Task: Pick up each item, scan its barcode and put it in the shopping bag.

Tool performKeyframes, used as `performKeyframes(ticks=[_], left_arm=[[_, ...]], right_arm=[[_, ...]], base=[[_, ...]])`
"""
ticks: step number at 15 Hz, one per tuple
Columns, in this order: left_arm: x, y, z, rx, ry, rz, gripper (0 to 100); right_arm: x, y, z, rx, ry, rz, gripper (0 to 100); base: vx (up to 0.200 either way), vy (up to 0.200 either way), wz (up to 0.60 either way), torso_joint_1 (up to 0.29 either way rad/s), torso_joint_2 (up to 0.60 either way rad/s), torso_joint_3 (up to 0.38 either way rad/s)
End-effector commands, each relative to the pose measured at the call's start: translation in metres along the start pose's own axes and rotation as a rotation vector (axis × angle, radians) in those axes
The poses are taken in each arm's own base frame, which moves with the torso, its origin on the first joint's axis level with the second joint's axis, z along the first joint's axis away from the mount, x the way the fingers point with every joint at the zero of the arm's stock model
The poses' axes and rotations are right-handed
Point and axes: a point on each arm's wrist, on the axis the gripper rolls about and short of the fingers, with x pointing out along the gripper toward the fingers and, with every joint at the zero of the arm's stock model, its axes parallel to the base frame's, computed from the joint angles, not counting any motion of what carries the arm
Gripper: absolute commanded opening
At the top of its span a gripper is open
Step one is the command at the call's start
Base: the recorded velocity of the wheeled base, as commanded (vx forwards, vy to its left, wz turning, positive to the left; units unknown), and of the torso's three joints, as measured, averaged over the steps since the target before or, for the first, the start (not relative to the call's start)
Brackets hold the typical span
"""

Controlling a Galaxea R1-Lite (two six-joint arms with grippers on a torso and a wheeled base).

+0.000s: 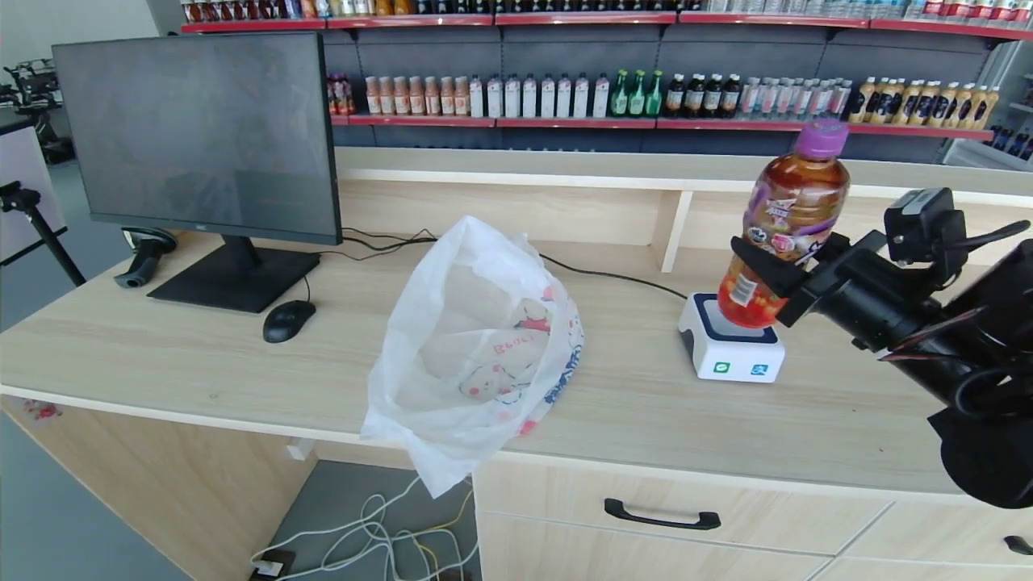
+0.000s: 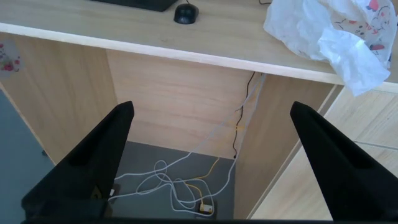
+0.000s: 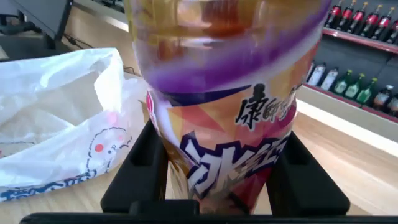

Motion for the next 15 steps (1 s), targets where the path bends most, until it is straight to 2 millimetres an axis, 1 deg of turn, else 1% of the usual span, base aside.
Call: performKeyframes(ticks=[1, 2, 3, 5, 6, 7, 8, 9, 10, 11, 13, 15], left_arm=[[0.0, 0.0, 0.0, -0.001, -0.002, 0.001, 100], [0.0, 0.0, 0.001, -0.002, -0.005, 0.001, 100], [0.0, 0.0, 0.001, -0.002, -0.005, 0.002, 100], [0.0, 0.0, 0.001, -0.004, -0.007, 0.002, 100], [0.0, 0.0, 0.001, -0.001, -0.005, 0.001, 100], [0.0, 0.0, 0.001, 0.004, -0.005, 0.001, 100], [0.0, 0.0, 0.001, 0.007, -0.005, -0.001, 100], [0.0, 0.0, 0.001, 0.004, -0.007, -0.001, 100], [0.0, 0.0, 0.001, 0.004, -0.007, -0.001, 100], [0.0, 0.0, 0.001, 0.004, -0.007, -0.001, 100], [0.0, 0.0, 0.001, 0.007, -0.01, 0.001, 100], [0.0, 0.0, 0.001, 0.007, -0.013, 0.001, 100]], right_arm=[[0.007, -0.008, -0.019, -0.065, 0.022, 0.014, 0], [0.004, -0.012, -0.018, -0.139, 0.022, 0.016, 0], [0.006, -0.012, -0.018, -0.176, 0.013, 0.022, 0], [0.01, -0.006, -0.025, -0.256, 0.016, 0.055, 0], [0.012, -0.006, -0.024, -0.274, 0.003, 0.067, 0], [0.018, -0.004, -0.017, -0.292, -0.027, 0.066, 0], [0.029, -0.007, -0.013, -0.314, -0.063, 0.054, 0], [0.035, -0.013, -0.013, -0.366, -0.089, 0.054, 0], [0.04, -0.018, -0.009, -0.399, -0.121, 0.064, 0], [0.045, -0.02, -0.006, -0.456, -0.169, 0.109, 0], [0.046, -0.016, -0.015, -0.508, -0.187, 0.194, 0], [0.043, -0.012, -0.025, -0.514, -0.167, 0.225, 0]], base=[[0.0, 0.0, 0.0, 0.0, 0.0, 0.0], [0.0, 0.0, 0.0, 0.0, 0.0, 0.0], [0.0, 0.0, 0.0, 0.0, 0.0, 0.0], [0.0, 0.0, 0.0, 0.0, 0.0, 0.0], [0.0, 0.0, 0.0, 0.0, 0.0, 0.0], [0.0, 0.0, 0.0, 0.0, 0.0, 0.0], [0.0, 0.0, 0.0, 0.0, 0.0, 0.0], [0.0, 0.0, 0.0, 0.0, 0.0, 0.0], [0.0, 0.0, 0.0, 0.0, 0.0, 0.0], [0.0, 0.0, 0.0, 0.0, 0.0, 0.0], [0.0, 0.0, 0.0, 0.0, 0.0, 0.0], [0.0, 0.0, 0.0, 0.0, 0.0, 0.0]])
